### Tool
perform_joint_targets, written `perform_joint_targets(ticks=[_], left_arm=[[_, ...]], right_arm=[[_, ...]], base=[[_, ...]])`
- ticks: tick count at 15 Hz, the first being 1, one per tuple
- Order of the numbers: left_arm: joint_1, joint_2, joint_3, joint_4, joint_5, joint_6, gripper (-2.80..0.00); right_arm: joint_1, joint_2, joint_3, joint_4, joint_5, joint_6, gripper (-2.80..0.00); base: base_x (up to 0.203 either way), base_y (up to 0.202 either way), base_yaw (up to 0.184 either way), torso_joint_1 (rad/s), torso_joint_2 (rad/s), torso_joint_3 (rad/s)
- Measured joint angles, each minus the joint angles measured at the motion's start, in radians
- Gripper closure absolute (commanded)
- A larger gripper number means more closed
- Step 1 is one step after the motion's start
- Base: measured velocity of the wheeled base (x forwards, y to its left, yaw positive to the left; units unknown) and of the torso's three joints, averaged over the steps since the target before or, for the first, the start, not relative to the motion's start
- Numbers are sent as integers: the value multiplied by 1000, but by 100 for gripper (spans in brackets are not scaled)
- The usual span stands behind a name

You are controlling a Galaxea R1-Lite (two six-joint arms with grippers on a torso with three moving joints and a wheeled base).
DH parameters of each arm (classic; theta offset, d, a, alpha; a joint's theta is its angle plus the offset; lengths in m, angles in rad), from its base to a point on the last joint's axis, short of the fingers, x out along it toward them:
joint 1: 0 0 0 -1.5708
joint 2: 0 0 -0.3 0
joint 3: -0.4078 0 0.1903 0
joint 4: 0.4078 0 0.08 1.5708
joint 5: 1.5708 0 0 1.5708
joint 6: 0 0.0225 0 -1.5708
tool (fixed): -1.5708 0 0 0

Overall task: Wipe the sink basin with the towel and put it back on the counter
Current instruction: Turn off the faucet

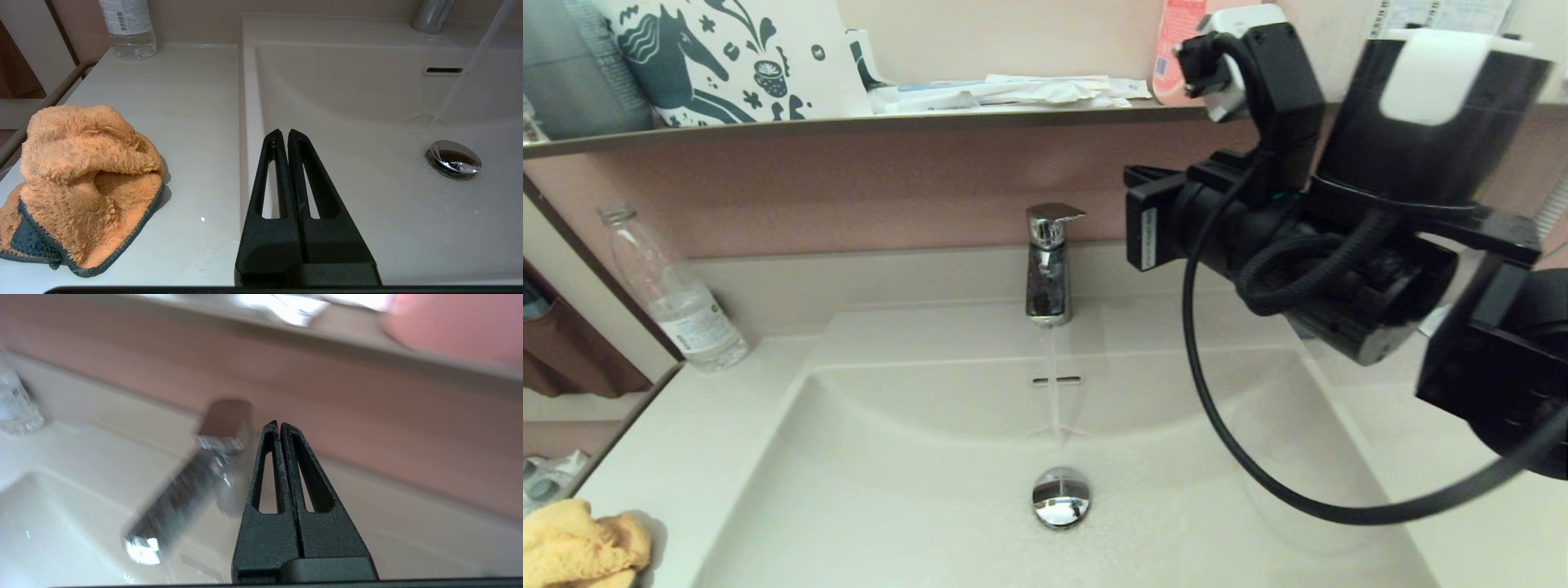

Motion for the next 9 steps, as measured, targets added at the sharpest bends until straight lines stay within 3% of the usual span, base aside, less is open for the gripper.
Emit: perform_joint_targets(ticks=[4,9], left_arm=[[0,0,0,0,0,0,0],[0,0,0,0,0,0,0]], right_arm=[[26,148,-180,92,2,-27,0],[35,215,-241,148,3,-37,0]], base=[[0,0,0,0,0,0],[0,0,0,0,0,0]])
